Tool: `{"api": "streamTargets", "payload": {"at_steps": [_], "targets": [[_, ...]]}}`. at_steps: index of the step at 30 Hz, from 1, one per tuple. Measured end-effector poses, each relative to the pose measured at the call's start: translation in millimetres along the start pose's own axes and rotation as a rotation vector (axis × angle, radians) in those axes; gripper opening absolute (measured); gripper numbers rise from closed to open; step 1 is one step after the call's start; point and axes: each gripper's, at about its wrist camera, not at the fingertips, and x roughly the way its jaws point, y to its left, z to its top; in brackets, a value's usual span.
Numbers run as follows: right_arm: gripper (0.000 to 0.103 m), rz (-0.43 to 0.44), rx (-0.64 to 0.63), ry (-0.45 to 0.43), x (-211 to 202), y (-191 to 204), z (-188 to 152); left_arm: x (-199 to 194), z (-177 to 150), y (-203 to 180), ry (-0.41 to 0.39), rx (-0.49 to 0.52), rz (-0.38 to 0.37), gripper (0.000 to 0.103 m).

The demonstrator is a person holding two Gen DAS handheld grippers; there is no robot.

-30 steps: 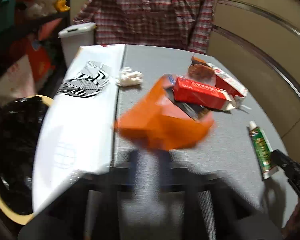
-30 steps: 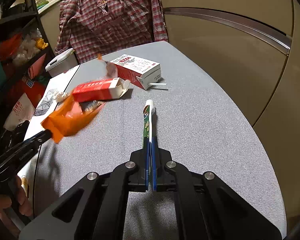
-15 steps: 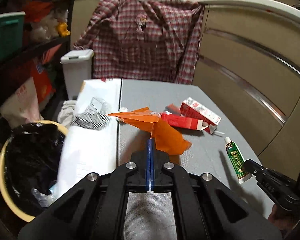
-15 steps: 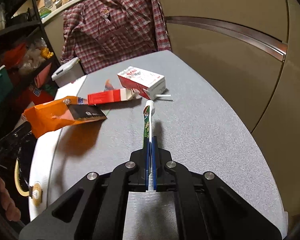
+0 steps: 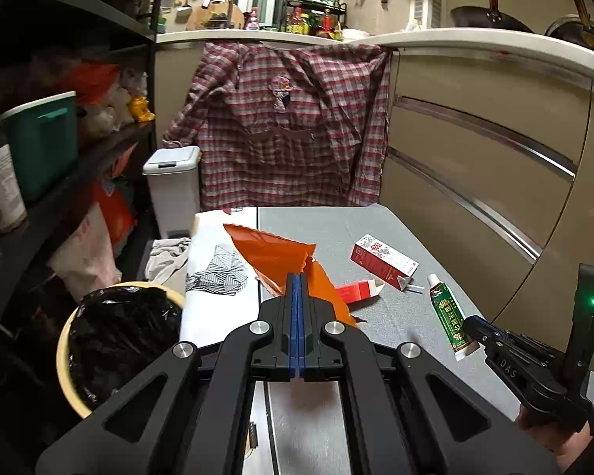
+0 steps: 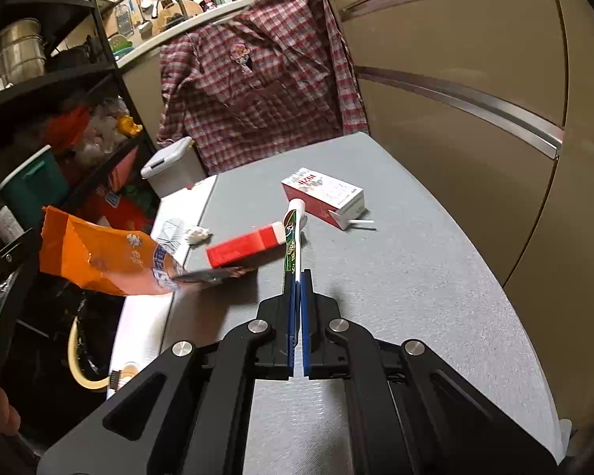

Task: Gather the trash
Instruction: 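Carry both items over the bin and open both grippers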

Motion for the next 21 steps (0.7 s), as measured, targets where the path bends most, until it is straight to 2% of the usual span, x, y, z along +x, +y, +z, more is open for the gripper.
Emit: {"api": "streamTargets", "payload": {"at_steps": [5,11,21], "targets": [[0.003,0.022,-0.018,-0.023,-18,11,3,-19,6,11,-0.012,-0.052,-0.006,0.000],[0.003,0.061,-0.037,-0.055,-38,27,10,-40,15,12,-0.050,-0.056,0.005,0.000],[0.003,0.133,-0.101,-0.060,-49,71,12,-75,26,42,-0.114,-0.090,0.053,0.000]]}}
